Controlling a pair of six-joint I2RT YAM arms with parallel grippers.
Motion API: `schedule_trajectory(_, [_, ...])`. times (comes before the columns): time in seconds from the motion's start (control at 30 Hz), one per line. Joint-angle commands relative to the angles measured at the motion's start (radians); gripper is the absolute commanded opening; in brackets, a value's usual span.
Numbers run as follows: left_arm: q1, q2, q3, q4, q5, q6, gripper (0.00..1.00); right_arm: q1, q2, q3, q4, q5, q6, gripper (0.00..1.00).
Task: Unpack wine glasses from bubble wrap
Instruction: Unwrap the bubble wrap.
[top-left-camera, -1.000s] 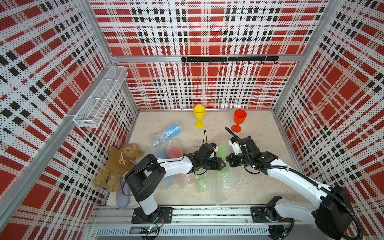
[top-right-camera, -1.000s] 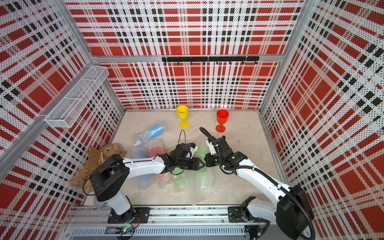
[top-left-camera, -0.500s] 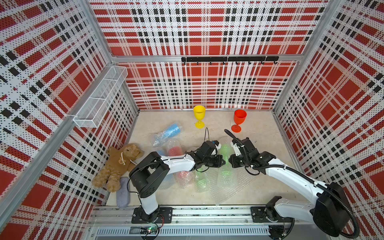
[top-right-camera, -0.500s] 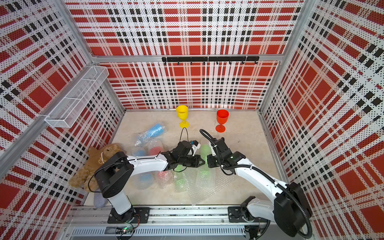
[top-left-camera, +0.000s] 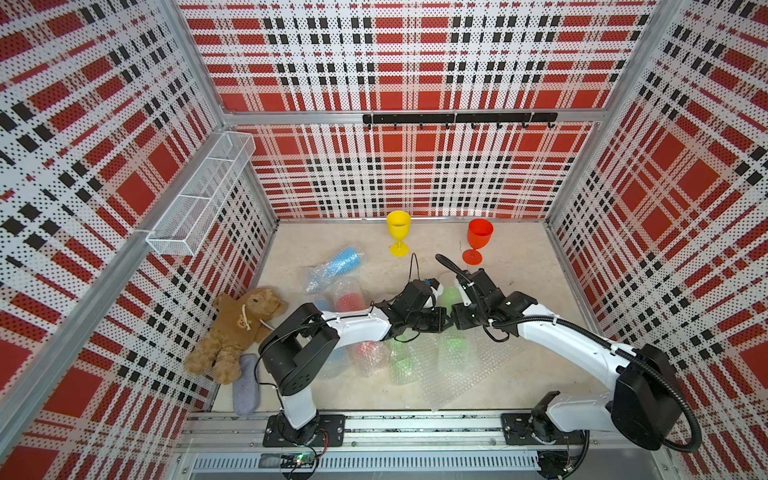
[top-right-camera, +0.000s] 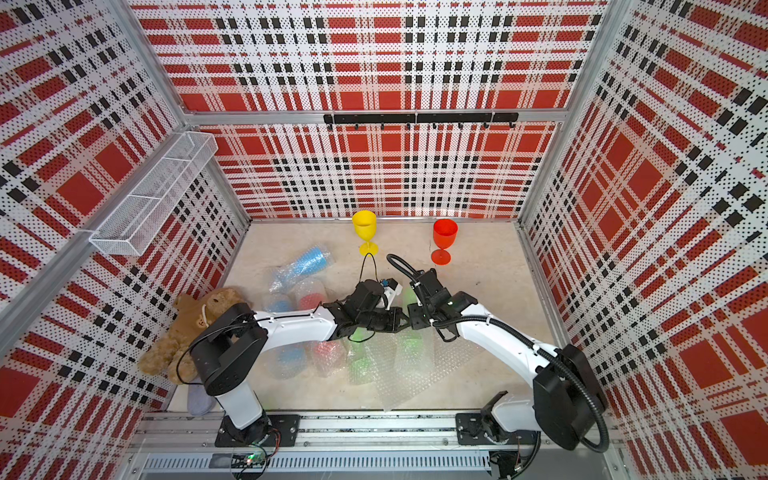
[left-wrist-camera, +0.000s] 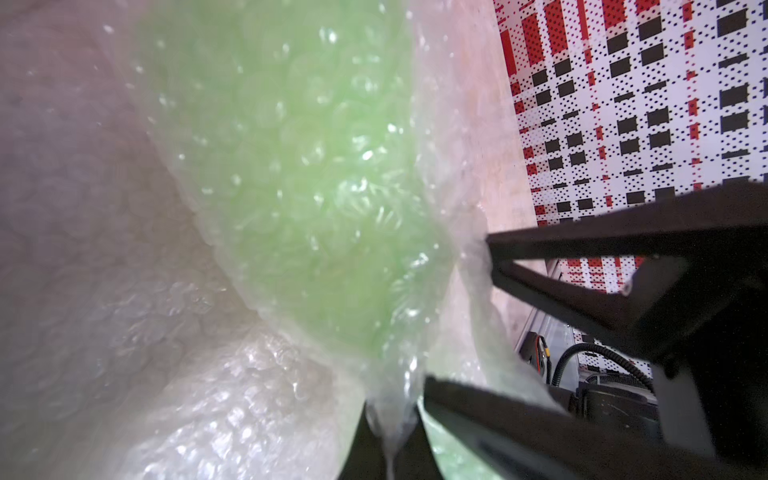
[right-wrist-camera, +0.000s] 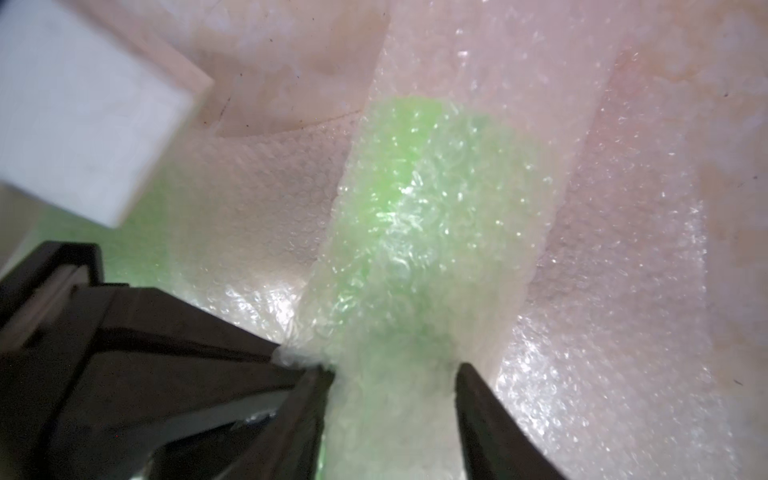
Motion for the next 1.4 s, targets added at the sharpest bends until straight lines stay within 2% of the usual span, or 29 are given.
schedule_trajectory(0.0, [-0.001,-0.027,0.007,0.024,-0.017,-0.008,0.0,0.009,-0.016,-0.002,-0.042,0.155,0.005,0.3])
schedule_trajectory(0.1, [0.005,-0.055,-0.025,0.037,-0.02,-0.021,0.0,-0.002,-0.07,-0.013,-0.031,0.186,0.008,0.12])
schedule_trajectory(0.2, [0.015,-0.085,-0.07,0.072,-0.021,-0.04,0.0,-0.046,-0.099,-0.021,-0.019,0.172,0.012,0.0])
schedule_trajectory(0.43, [0.043,-0.158,-0.198,0.192,-0.006,-0.125,0.0,-0.172,-0.118,-0.022,0.019,0.118,0.029,0.0])
schedule_trajectory(0.6, [0.059,-0.213,-0.262,0.226,-0.008,-0.153,0.0,-0.224,-0.12,-0.006,0.023,0.103,0.031,0.0])
schedule_trajectory(0.67, [0.061,-0.227,-0.279,0.234,-0.004,-0.156,0.0,-0.229,-0.123,-0.005,0.031,0.101,0.028,0.0])
schedule_trajectory(0.8, [0.048,-0.224,-0.28,0.242,0.016,-0.148,0.0,-0.228,-0.111,-0.002,0.038,0.008,-0.014,0.0])
schedule_trajectory(0.93, [0.026,-0.176,-0.252,0.207,0.033,-0.088,0.0,-0.191,-0.119,-0.004,0.03,0.052,-0.076,0.0])
schedule_trajectory(1.03, [0.01,-0.154,-0.225,0.116,0.001,-0.024,0.32,-0.149,-0.116,-0.002,0.004,0.136,-0.099,0.0])
schedule_trajectory(1.07, [0.007,-0.162,-0.227,0.101,-0.009,-0.011,0.39,-0.136,-0.114,-0.001,-0.002,0.159,-0.104,0.0])
schedule_trajectory(1.2, [0.016,-0.213,-0.237,0.045,-0.054,0.018,0.54,-0.127,-0.117,-0.018,-0.008,0.194,-0.089,0.0])
schedule_trajectory(1.37, [0.058,-0.306,-0.258,-0.015,-0.072,0.04,0.61,-0.126,-0.163,-0.028,-0.005,0.188,-0.072,0.0])
